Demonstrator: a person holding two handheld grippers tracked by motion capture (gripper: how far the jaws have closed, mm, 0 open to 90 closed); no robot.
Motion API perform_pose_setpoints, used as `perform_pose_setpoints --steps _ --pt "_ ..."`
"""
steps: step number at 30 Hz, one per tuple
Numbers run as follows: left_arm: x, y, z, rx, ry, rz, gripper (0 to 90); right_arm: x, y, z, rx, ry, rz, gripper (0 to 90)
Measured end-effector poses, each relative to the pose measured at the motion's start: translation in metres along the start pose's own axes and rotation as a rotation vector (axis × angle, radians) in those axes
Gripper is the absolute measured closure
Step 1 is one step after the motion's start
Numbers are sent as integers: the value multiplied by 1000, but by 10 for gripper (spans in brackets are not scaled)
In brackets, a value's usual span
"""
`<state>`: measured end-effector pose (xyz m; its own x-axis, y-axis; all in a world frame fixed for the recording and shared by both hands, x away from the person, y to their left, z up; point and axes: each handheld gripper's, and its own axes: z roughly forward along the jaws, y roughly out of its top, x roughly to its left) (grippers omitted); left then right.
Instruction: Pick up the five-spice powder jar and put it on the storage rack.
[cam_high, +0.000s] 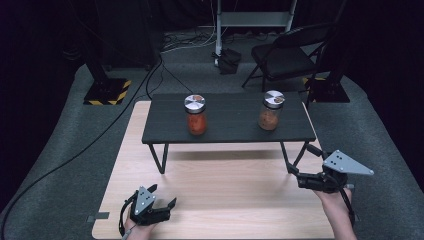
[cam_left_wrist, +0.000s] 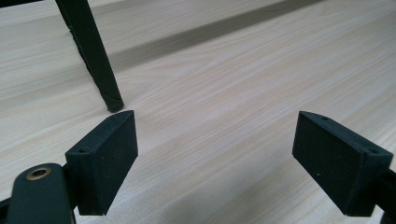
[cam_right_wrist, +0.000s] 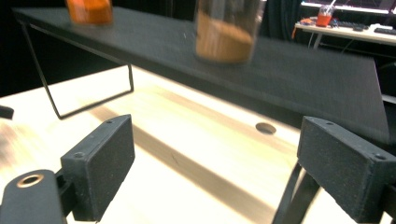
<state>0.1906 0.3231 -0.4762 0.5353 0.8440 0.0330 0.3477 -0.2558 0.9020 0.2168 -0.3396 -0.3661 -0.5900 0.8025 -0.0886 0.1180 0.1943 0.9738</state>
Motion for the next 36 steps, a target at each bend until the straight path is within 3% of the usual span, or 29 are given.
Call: perform_pose_setpoints --steps 12,20,36 --pt "0 0 0 -1 0 -1 142 2 -61 -7 37 -41 54 102" --pt "0 0 0 -2 1 0 141 2 -90 -7 60 -51 96 101" --pt "-1 0 0 -1 3 7 142 3 -114 0 107 -49 115 101"
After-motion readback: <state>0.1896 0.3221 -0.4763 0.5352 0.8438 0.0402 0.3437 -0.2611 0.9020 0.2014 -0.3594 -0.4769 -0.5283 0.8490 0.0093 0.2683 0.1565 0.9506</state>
